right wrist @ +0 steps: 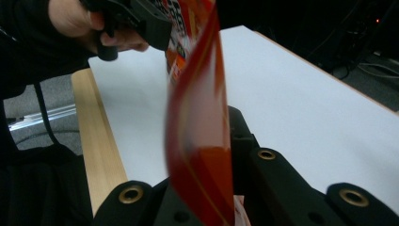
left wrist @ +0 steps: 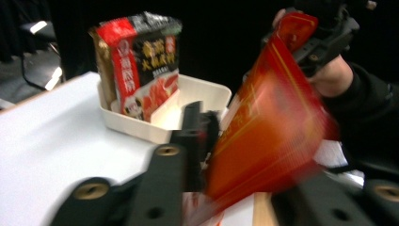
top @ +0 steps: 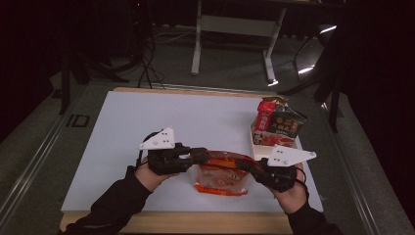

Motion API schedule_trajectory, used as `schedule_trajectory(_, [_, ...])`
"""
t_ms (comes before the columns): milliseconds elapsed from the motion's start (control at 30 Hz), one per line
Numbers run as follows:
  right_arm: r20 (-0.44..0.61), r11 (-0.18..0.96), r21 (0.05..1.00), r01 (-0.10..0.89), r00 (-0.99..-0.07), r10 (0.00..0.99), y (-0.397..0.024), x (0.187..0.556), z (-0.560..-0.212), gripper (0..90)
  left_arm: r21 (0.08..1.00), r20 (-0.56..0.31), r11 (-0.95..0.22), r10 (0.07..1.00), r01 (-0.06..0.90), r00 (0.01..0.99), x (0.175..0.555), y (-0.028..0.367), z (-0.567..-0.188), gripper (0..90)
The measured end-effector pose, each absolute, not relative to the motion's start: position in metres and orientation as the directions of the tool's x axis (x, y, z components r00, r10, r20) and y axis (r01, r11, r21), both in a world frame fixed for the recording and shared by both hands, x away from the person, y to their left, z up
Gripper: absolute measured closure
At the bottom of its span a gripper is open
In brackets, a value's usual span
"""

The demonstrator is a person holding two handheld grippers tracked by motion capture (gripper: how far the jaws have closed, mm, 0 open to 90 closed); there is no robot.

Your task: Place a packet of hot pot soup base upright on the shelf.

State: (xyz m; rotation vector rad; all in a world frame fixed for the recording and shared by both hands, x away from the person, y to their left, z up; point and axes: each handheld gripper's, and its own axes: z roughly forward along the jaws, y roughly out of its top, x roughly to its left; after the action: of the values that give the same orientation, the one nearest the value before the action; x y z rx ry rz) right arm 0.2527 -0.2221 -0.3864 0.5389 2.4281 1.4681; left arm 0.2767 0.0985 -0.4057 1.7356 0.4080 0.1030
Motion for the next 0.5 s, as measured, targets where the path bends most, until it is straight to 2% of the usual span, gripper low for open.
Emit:
schedule_trajectory(233, [-0.035,0.413,0.894,0.175,-0.892,0.451,-0.221,0.256,-0.378,90.0,0.966,-0.16,-0.128,0.391,0.225,0.907,0.275,0.103,-0.406,38.7])
schedule_trajectory(400, [-0.042,0.392,0.906,0.161,-0.886,0.461,-0.223,0.256,-0.366,90.0,0.958,-0.228,-0.078,0.386,0.278,0.894,0.276,0.109,-0.406,24.2])
schedule_trajectory(467, [-0.052,0.389,0.909,0.153,-0.882,0.469,-0.223,0.256,-0.361,90.0,0.96,-0.217,-0.084,0.388,0.268,0.896,0.275,0.11,-0.408,14.9])
schedule_trajectory(500, [-0.05,0.383,0.911,0.153,-0.88,0.472,-0.224,0.256,-0.359,90.0,0.961,-0.21,-0.087,0.395,0.263,0.895,0.275,0.11,-0.409,14.6])
